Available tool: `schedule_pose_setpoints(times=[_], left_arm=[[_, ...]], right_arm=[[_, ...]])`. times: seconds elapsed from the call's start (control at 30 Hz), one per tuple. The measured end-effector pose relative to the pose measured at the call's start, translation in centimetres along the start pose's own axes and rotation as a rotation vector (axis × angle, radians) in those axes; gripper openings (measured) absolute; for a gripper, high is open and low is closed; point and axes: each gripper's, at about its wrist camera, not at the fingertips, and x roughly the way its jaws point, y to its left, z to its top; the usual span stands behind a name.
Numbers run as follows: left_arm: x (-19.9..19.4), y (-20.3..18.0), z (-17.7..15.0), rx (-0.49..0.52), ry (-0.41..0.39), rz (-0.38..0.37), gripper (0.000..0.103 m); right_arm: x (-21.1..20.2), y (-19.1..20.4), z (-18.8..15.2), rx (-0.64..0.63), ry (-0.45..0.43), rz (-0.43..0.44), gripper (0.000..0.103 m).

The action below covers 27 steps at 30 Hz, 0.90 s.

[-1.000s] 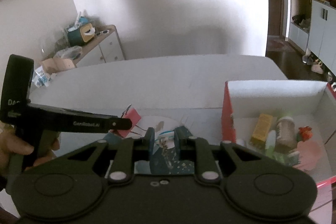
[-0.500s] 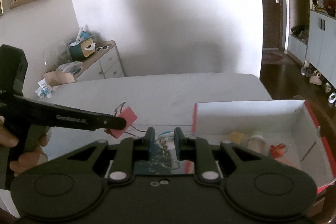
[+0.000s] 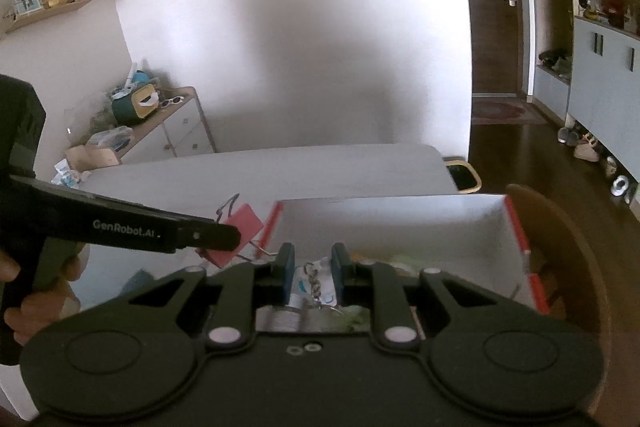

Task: Organize rigid objects
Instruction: 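Carry the binder clip and blue keychain over the red box with both tools, then open the left tool to drop the binder clip while the right tool releases the keychain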

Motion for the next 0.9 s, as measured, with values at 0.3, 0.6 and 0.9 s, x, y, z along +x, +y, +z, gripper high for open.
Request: schedule_pose_setpoints(times=[0.3, 0.6, 0.9], left_arm=[[4.9, -4.8, 0.5, 0.032, 0.052, 0.020, 0.029], [10.3, -7.2, -0.3, 0.064, 0.148, 0.080, 0.029], [14.0, -8.6, -2.0, 0.129, 0.248, 0.100, 0.029]], right_arm=[[0.1, -5.4, -1.3, 0.024, 0.034, -0.024, 0.019], [2.6, -8.4, -3.5, 0.013, 0.113, -0.050, 0.019], [4.1, -8.5, -5.2, -0.050, 0.187, -0.014, 0.019]])
